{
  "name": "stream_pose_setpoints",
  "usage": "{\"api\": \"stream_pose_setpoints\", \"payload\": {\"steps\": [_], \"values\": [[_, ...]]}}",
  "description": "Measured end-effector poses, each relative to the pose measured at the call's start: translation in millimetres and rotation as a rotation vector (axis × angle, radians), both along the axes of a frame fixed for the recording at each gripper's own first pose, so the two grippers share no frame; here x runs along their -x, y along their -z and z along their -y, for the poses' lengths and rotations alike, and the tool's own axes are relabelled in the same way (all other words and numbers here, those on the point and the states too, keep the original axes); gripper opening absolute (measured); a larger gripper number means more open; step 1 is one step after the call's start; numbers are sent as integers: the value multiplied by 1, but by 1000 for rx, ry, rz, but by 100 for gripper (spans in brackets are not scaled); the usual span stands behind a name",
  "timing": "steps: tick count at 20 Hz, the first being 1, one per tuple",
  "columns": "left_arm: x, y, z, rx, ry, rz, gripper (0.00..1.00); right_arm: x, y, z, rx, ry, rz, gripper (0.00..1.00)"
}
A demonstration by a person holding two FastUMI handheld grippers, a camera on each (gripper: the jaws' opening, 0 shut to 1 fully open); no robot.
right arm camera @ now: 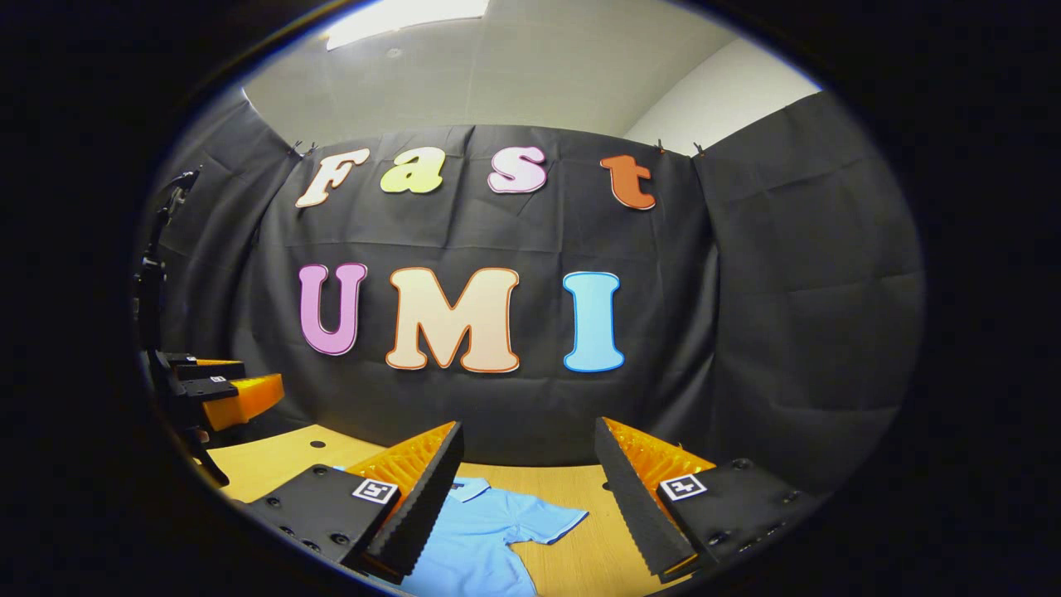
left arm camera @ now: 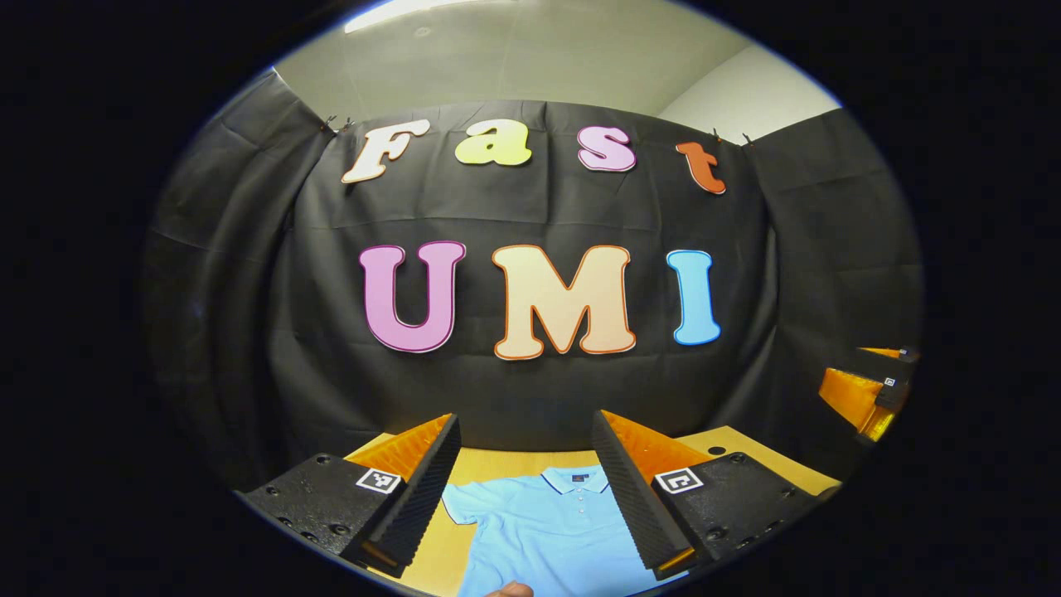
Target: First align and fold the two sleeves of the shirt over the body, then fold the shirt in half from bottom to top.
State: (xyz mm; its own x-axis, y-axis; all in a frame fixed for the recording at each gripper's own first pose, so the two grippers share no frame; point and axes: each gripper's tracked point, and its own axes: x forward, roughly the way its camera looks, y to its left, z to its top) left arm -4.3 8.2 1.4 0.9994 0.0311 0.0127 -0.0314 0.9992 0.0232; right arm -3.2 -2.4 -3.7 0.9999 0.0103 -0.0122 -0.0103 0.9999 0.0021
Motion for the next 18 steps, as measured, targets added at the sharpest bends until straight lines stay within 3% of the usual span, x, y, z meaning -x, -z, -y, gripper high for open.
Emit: {"api": "stream_pose_setpoints", "payload": {"steps": [7,18], "values": [[-5,3,-6,0,-3,20,94,-34,29,12,4,45,-64,98],[-38,11,-23,-18,41,-4,94,-135,149,38,-2,147,-329,99]]}}
